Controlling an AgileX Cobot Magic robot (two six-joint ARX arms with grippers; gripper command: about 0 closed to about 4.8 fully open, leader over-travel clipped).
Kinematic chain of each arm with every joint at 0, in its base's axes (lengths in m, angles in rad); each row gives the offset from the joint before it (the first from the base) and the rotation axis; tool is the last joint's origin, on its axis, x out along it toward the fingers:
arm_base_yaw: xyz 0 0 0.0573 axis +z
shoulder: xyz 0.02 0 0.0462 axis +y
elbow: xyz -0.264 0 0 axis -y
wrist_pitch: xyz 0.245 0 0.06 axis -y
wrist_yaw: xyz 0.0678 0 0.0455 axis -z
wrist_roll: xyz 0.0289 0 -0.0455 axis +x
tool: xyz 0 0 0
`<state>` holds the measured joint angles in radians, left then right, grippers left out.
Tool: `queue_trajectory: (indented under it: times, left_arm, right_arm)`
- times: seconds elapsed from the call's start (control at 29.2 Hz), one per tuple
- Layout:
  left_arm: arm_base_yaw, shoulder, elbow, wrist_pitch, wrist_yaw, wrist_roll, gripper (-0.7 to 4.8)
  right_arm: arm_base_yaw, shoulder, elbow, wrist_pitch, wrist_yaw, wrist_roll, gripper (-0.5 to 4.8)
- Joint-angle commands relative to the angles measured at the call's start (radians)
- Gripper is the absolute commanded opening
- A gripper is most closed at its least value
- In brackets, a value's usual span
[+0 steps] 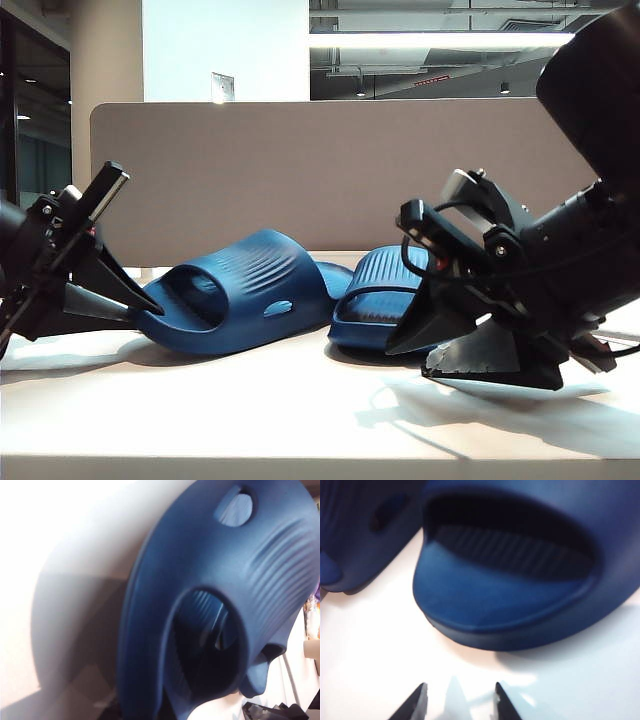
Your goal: Interlock the pair of blue slippers on the table with their fronts facing up.
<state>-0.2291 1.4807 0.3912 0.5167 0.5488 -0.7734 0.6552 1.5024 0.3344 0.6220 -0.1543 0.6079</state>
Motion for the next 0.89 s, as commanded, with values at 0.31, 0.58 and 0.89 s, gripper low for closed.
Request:
queue_trajectory:
  times: [0.31,0.58,0.89]
  left_arm:
    - [-0.001,0.002,-0.003,-0.003,0.012,0.015,-0.06]
    - [-0.001,0.002,0.001,-0.001,0.013,0.014,-0.06]
    - [-0.001,0.002,0.001,-0.003,0.016,0.014,-0.06]
  right_arm:
    - [0.001,-0.004,0.003,0.063,-0.074,0.100,1.71]
    - [0.001,-0.004,0.003,0.088,-0.073,0.174,1.71]
    - [0.001,-0.004,0.003,0.175,-0.073,0.288,1.71]
